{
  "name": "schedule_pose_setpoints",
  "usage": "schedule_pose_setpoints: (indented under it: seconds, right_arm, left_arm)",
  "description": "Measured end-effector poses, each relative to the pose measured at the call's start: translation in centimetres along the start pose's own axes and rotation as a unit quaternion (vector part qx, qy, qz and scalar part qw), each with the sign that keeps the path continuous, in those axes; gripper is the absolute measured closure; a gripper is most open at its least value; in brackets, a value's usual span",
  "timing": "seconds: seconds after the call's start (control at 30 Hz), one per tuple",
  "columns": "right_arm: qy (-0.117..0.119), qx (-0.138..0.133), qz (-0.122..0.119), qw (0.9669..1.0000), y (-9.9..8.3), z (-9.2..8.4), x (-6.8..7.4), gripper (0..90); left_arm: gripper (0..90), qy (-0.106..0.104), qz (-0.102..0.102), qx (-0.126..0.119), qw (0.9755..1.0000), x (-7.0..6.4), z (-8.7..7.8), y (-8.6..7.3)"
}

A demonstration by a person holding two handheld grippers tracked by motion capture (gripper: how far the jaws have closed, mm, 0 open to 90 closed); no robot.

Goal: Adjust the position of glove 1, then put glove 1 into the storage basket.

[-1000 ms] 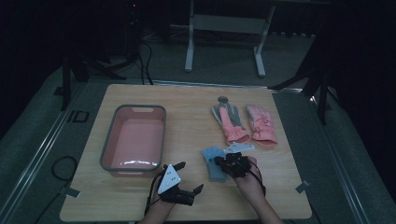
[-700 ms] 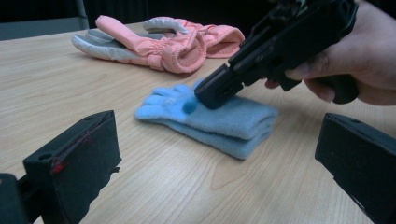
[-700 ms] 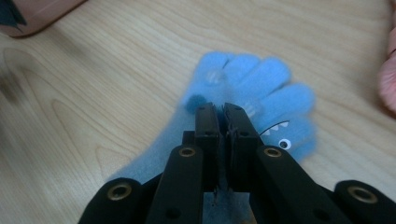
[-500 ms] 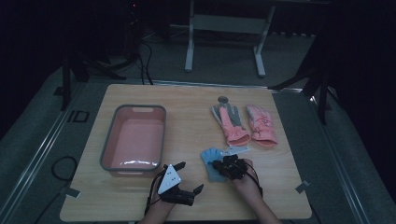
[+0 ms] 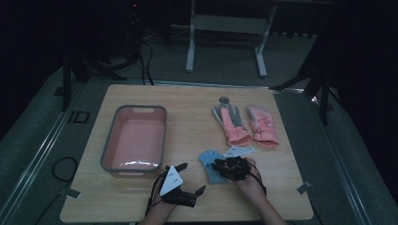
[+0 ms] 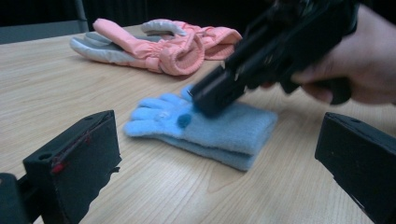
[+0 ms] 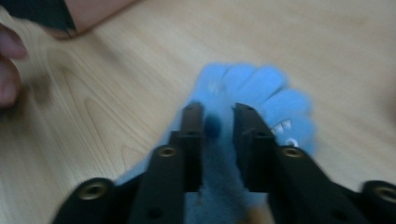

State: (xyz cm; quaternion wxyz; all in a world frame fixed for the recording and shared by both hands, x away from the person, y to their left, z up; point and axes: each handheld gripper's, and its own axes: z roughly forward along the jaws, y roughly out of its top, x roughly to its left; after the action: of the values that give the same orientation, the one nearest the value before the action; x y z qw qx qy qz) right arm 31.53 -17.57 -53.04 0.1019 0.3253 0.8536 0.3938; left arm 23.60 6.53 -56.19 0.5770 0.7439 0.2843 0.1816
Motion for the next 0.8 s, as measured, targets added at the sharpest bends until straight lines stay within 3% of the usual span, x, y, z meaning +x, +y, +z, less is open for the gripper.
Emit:
schedule_pose_setpoints:
  seconds: [0.13,0.2,0.23,0.33,0.4,0.43,0.5,0.57,0.67,0.8]
  right_arm:
    - [0.012,-0.041,0.025,0.9988,0.8,-2.1,-1.1,39.4]
    - [0.041,-0.05,0.039,0.9972,1.1,-2.7,-2.0,19.2]
    - [0.047,-0.049,0.044,0.9967,1.2,-2.8,-2.4,13.1]
    - [0.068,-0.045,0.042,0.9958,1.4,-3.1,-3.0,13.9]
    - [0.072,-0.055,0.047,0.9948,1.5,-3.1,-3.4,14.7]
    - [0.071,-0.055,0.047,0.9948,1.6,-3.0,-3.5,14.7]
    - [0.083,-0.057,0.047,0.9938,2.0,-2.8,-3.7,14.1]
    - [0.097,-0.051,0.052,0.9926,2.4,-2.5,-3.8,14.3]
    - [0.107,-0.03,0.066,0.9916,2.8,-1.6,-4.4,14.1]
    - [0.113,-0.014,0.08,0.9903,2.8,-0.3,-4.8,13.5]
  left_arm:
    - [0.1,0.017,0.033,0.031,0.9988,-0.2,0.5,0.6]
    - [0.1,-0.005,0.015,0.029,0.9995,0.0,0.6,1.1]
    - [0.1,-0.023,0.004,0.053,0.9983,0.0,0.8,1.7]
    - [3.1,-0.038,0.009,0.065,0.9971,-0.1,1.0,2.1]
    - [3.7,-0.05,0.035,0.08,0.9949,-0.5,1.4,2.6]
    - [4.1,-0.063,0.051,0.083,0.9932,-0.6,1.7,2.8]
    - [6.4,-0.097,0.091,0.097,0.9864,-1.0,2.7,3.1]
    - [13.4,-0.114,0.117,0.102,0.9813,-1.1,3.4,3.1]
    - [16.1,-0.13,0.155,0.128,0.9709,-1.2,4.9,3.1]
    - [26.7,-0.136,0.191,0.151,0.9603,-1.0,5.9,3.1]
